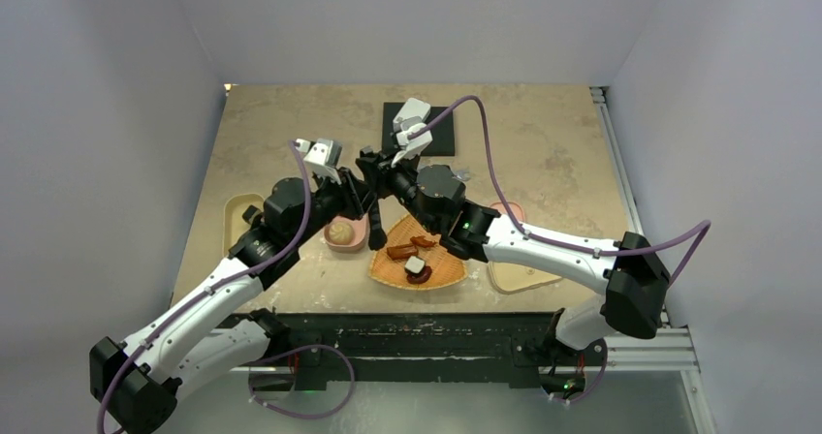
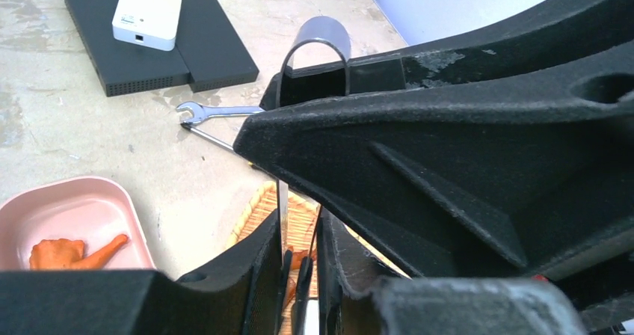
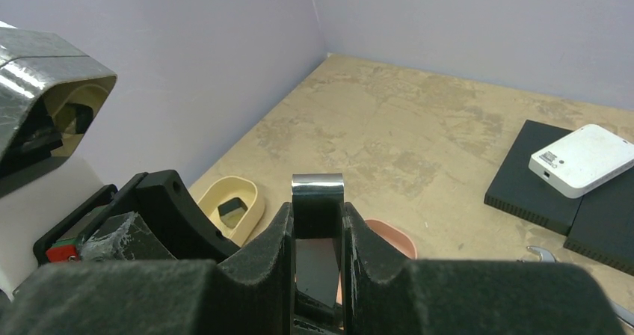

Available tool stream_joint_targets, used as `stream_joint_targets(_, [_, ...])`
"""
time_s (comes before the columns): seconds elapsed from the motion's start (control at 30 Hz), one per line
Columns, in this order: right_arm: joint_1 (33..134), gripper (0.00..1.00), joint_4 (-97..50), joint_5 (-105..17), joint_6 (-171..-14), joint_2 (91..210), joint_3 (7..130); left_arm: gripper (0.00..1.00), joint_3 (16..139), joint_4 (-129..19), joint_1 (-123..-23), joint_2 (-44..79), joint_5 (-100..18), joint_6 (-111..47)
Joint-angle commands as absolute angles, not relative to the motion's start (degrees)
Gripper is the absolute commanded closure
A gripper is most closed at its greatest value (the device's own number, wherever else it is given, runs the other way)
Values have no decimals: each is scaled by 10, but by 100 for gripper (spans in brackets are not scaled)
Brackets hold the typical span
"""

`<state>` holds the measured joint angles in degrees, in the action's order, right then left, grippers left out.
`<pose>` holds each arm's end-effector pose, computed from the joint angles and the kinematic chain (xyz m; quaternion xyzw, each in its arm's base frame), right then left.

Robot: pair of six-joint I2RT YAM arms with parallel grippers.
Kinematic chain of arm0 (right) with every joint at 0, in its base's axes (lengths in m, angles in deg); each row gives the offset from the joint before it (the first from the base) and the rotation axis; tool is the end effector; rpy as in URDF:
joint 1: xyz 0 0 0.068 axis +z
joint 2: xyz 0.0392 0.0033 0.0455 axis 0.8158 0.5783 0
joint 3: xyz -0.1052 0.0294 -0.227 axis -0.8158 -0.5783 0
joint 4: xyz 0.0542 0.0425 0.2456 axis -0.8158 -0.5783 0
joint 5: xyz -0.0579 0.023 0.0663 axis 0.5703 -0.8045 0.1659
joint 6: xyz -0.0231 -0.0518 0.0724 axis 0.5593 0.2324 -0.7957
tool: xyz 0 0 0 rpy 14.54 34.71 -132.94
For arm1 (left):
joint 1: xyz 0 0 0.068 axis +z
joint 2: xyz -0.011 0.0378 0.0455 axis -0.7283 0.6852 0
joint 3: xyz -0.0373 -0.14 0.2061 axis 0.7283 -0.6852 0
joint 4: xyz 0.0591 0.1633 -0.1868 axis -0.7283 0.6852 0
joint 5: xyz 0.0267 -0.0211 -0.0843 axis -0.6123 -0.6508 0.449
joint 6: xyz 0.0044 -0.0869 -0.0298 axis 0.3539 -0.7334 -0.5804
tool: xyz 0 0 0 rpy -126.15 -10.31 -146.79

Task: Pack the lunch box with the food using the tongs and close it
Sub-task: Adjust the clamp, then pick up the fake food from the plate.

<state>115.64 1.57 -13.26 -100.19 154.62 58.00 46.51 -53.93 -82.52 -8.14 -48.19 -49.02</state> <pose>0.2191 0.3282 0.3417 -0.1299 0.6686 0.3321 0.6526 0.2133 -0.1558 0.2994 0.0569 0.7531 -0.3547 0.5511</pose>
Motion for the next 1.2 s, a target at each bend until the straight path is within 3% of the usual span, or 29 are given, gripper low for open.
stream_joint_targets(0.0, [1160,100,27,-133,-992,1538,573,82,495,-563,-822,-84,-485,-494])
stream_joint_targets(0.1, [1160,96,28,-133,-994,1533,571,86,492,-569,-822,-74,-476,-489])
stream_joint_targets(0.43, [1159,32,-6,-99,-1021,1470,554,87,413,-671,-823,-58,-472,-454])
stream_joint_targets(0.57, [1158,18,-32,-71,-1015,1438,551,87,381,-726,-830,-45,-467,-445])
stream_joint_targets(0.7, [1126,12,-55,-68,-1023,1405,534,86,353,-803,-851,-32,-448,-412])
stream_joint_targets(0.9, [1026,11,-56,-138,-1060,1334,460,81,332,-874,-889,-16,-441,-354])
stream_joint_targets(1.17, [1008,9,-77,-134,-1062,1292,425,74,313,-878,-892,-4,-432,-289])
